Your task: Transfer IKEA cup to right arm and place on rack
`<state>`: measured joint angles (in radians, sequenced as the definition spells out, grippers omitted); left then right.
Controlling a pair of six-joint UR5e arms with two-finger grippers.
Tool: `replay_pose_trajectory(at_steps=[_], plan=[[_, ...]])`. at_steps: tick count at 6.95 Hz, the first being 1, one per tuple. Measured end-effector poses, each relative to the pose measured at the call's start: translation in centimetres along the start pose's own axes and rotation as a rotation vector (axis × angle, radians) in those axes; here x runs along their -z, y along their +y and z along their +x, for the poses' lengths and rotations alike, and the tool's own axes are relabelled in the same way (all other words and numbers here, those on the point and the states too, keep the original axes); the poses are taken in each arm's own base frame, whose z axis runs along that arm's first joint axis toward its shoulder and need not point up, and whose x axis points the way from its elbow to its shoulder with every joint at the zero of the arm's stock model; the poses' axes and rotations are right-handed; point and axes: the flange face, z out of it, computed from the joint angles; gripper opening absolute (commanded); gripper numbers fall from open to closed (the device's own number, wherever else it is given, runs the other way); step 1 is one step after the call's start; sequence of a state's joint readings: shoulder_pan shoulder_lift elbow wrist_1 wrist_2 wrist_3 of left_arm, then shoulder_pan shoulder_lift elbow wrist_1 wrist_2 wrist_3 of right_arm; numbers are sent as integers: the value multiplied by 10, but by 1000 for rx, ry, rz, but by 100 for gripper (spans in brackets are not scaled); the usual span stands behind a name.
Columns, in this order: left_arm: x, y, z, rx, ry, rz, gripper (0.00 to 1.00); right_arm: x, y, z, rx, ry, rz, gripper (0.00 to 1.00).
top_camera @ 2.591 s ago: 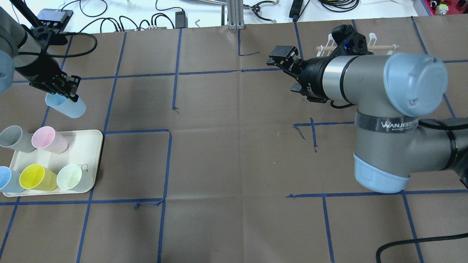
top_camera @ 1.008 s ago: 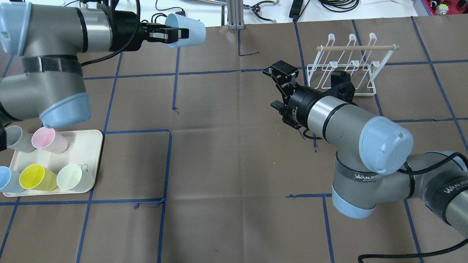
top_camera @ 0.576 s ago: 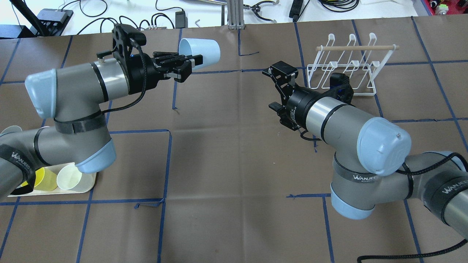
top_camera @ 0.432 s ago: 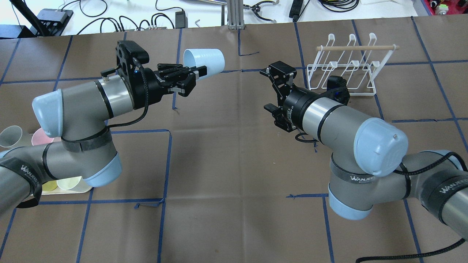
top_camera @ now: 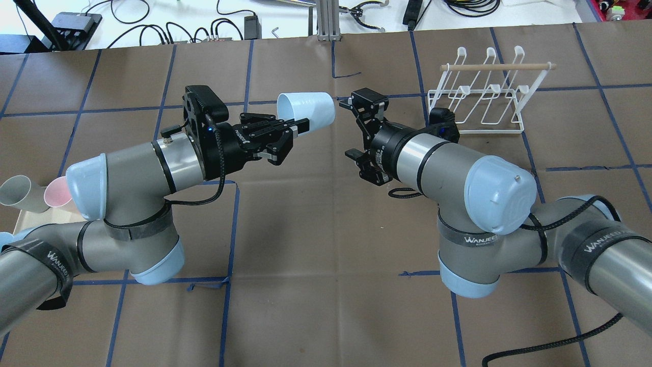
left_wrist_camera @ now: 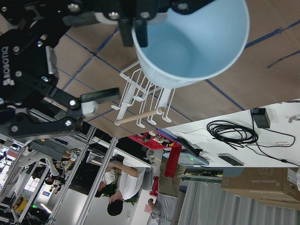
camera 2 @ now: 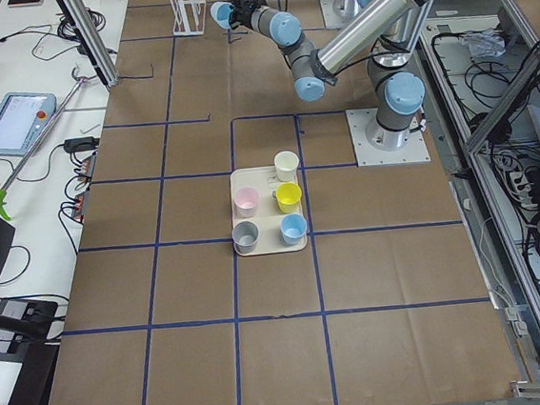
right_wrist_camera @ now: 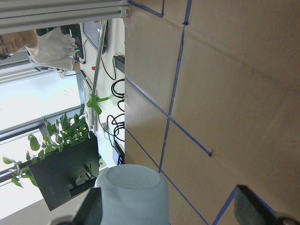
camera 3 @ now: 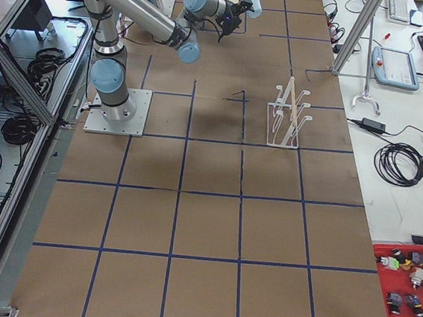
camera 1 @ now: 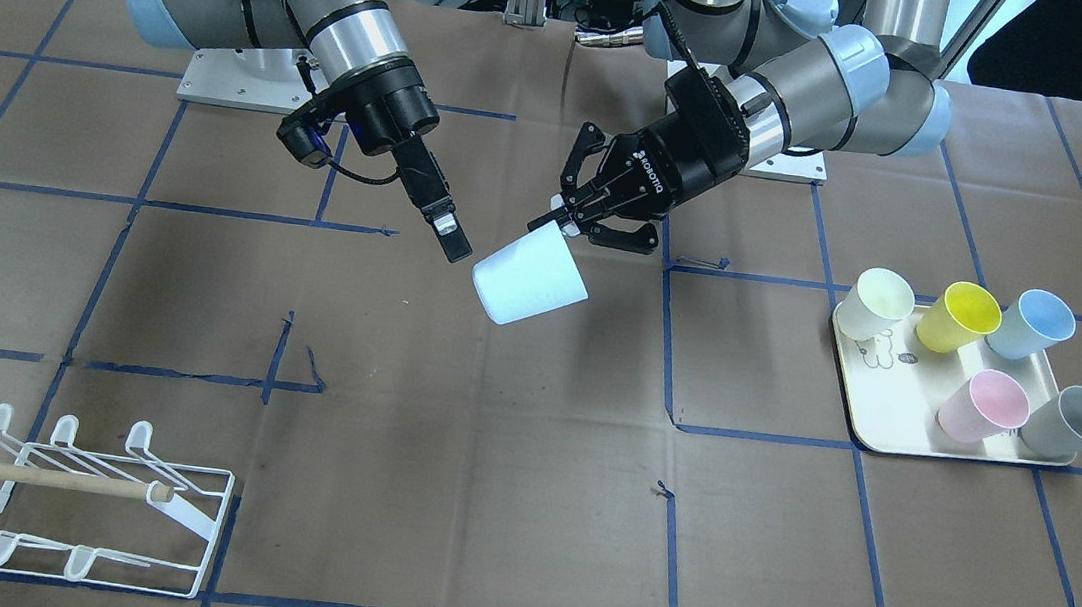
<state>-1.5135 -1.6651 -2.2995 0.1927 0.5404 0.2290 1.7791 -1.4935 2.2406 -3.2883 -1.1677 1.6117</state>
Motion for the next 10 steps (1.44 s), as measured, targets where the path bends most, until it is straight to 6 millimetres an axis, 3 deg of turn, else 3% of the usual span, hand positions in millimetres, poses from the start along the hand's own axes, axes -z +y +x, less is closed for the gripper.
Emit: replay_pose_trajectory(at_steps=[5, 8, 10], plan=[[-1, 2, 4, 0, 7, -3, 0, -9, 5, -18, 13, -21, -19, 99], [-1, 2, 3, 1, 6, -3, 0, -22, 16, -11, -27, 8, -41, 99], [-1, 2, 3, 0, 5, -3, 0, -27, 20, -18, -41, 4, -47, 99]])
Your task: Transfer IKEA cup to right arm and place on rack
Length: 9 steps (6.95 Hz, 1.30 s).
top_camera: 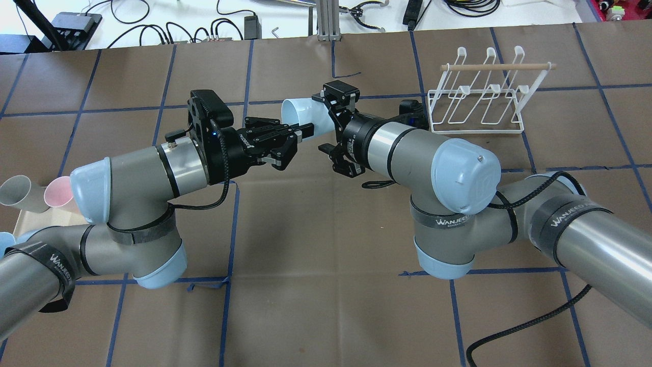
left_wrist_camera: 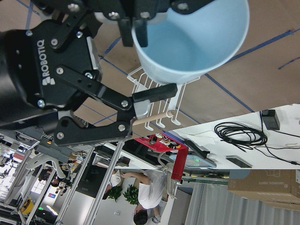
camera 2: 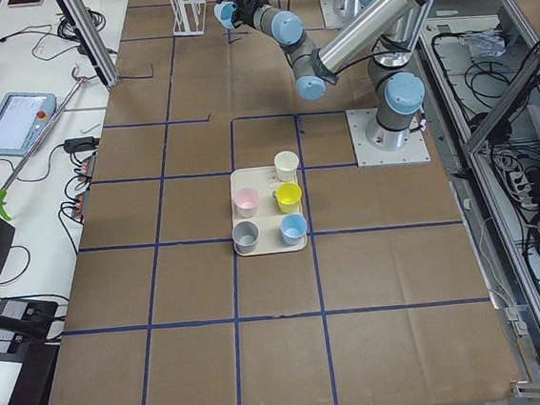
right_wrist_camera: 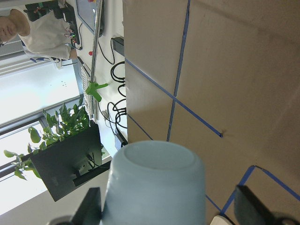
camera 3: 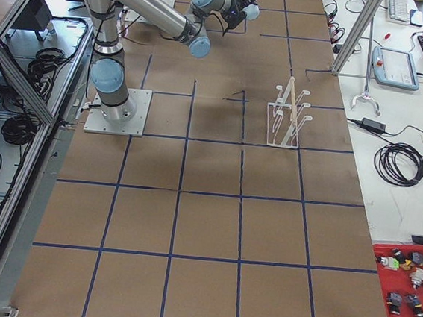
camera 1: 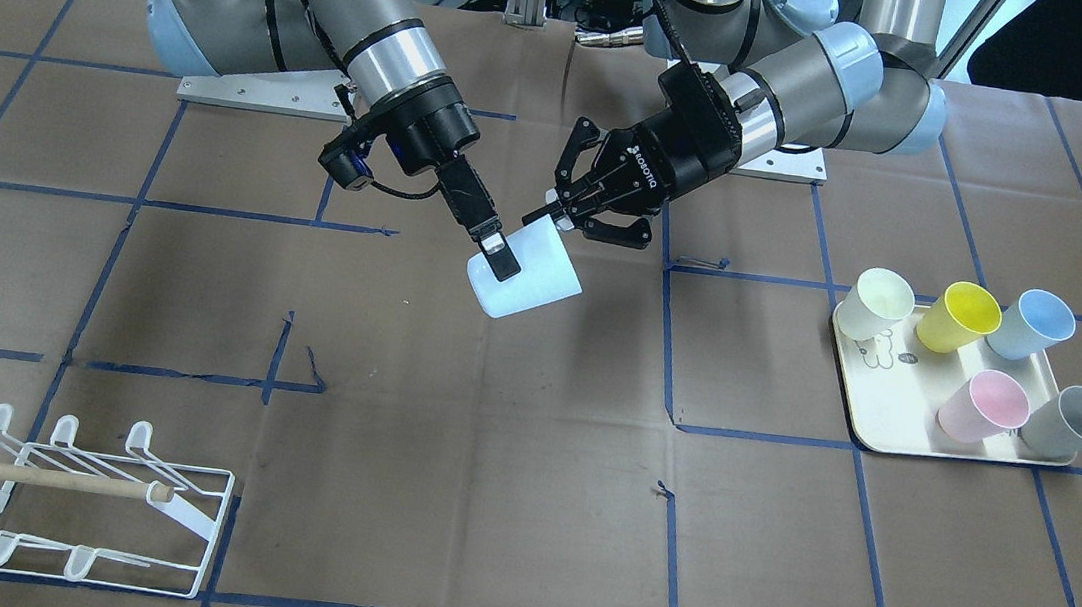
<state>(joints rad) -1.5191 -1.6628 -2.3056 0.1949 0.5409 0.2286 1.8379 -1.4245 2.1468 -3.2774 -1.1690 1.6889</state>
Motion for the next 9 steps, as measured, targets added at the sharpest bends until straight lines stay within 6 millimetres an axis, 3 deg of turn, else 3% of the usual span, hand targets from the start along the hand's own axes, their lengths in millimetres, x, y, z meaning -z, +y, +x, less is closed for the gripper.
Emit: replay_pose_trajectory(at_steps=[7, 8, 9], plan=[[0, -1, 0, 1, -1, 1, 0, -8, -1, -13, -8, 5, 0, 98], [0, -1, 0, 0, -1, 1, 0, -9, -2, -12, -9, 8, 1, 93], [0, -1, 0, 0, -1, 1, 0, -10, -3, -10, -11, 12, 2, 81]])
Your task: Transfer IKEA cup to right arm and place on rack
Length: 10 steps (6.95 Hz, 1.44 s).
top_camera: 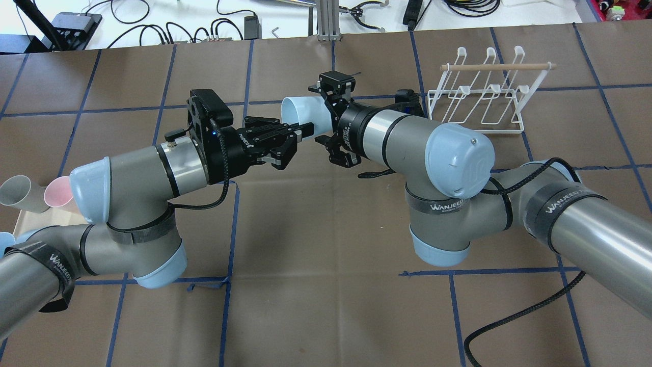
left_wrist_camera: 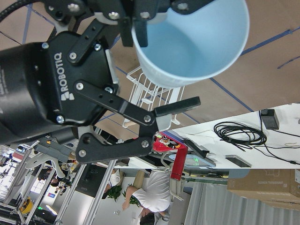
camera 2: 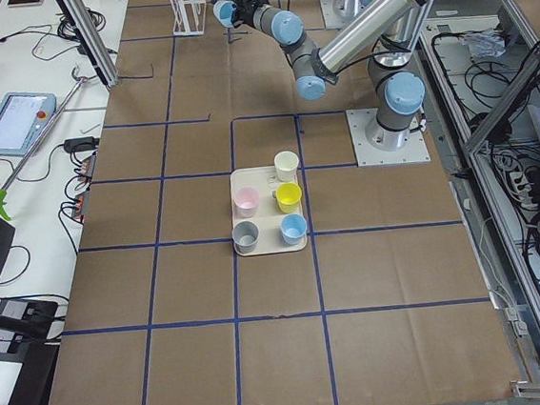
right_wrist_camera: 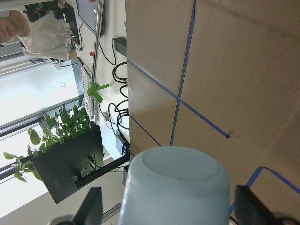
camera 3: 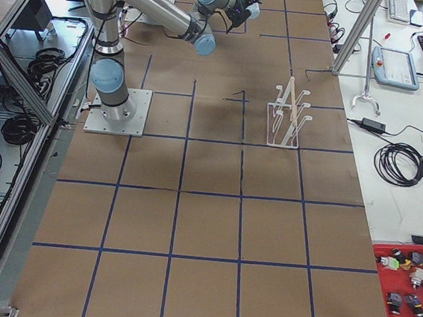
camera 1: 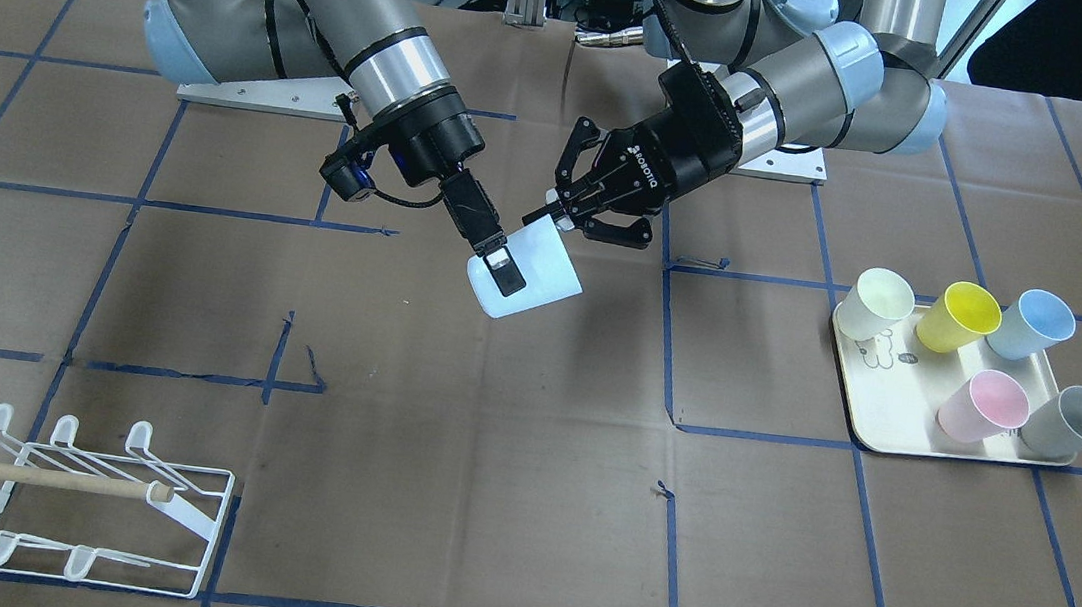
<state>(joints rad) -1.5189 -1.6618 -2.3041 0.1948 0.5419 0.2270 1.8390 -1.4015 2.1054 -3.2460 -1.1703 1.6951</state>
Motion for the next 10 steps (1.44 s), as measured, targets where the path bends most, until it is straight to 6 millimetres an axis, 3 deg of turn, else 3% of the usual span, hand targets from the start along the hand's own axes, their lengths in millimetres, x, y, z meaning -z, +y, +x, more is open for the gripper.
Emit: replay_pose_trajectory(at_steps=[2, 3, 6, 7, 10], plan=[[0, 0, 0, 0, -1, 0, 0, -1, -1, 1, -2, 3, 1, 55], [0, 0, 0, 0, -1, 0, 7, -1, -1, 1, -1, 3, -1, 46], [1, -4, -1, 19, -13, 7, 81, 0, 0, 0, 1, 1, -5, 33], [2, -5, -2, 26, -17, 12, 99, 0, 0, -1, 2, -1, -6, 30], [4, -4, -9, 55, -34, 15, 99, 1, 0, -4, 8, -7, -5, 19]])
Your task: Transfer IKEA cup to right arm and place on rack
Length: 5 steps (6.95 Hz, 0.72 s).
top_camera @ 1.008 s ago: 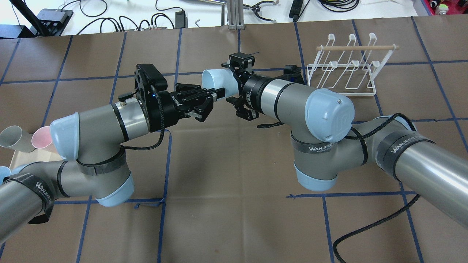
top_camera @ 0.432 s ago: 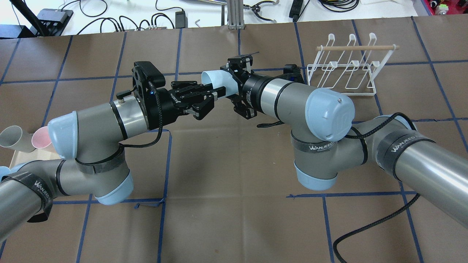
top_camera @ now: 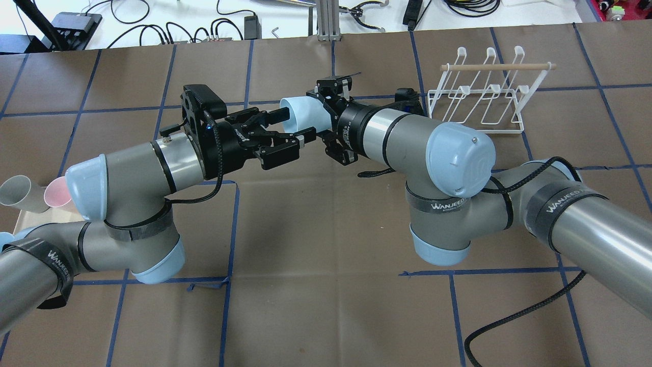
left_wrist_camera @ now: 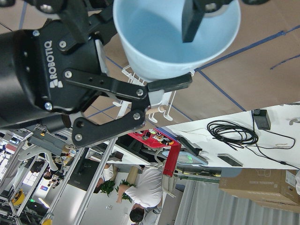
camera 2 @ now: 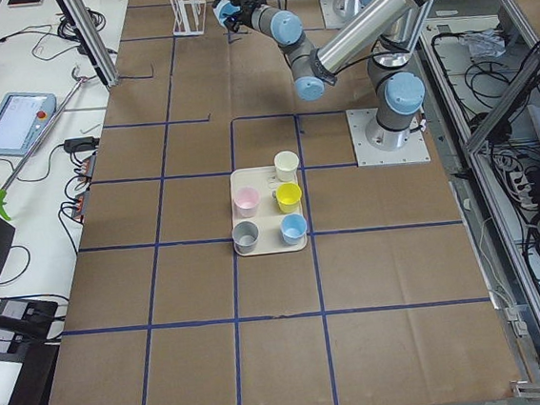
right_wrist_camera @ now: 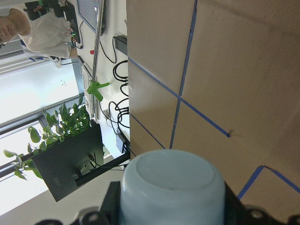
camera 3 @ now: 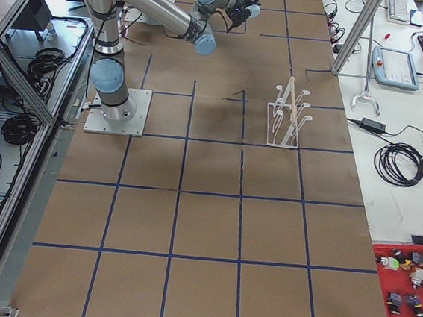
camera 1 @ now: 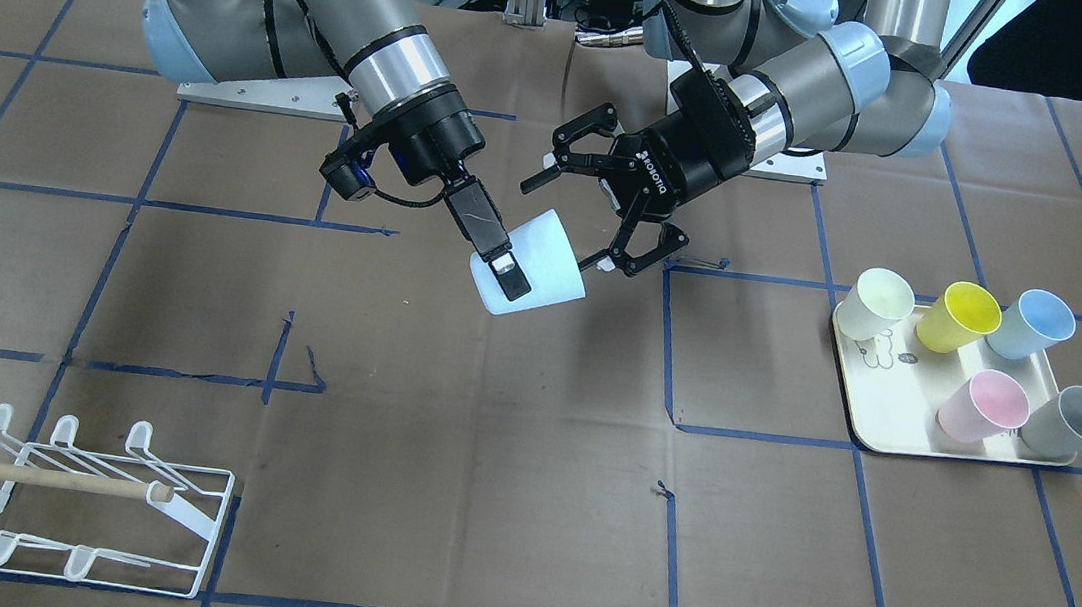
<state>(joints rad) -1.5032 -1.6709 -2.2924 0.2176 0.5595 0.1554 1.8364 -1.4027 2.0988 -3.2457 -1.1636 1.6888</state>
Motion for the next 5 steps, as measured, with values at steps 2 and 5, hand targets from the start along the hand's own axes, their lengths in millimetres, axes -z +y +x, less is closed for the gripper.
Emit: replay_pose_trajectory(at_steps=[2, 5], plan=[[15, -3, -18, 22, -83, 12, 99, 0, -8, -11, 7, -21, 16, 16], [51, -15, -68, 132, -285, 21, 99, 14, -63, -50, 197, -85, 114, 9]])
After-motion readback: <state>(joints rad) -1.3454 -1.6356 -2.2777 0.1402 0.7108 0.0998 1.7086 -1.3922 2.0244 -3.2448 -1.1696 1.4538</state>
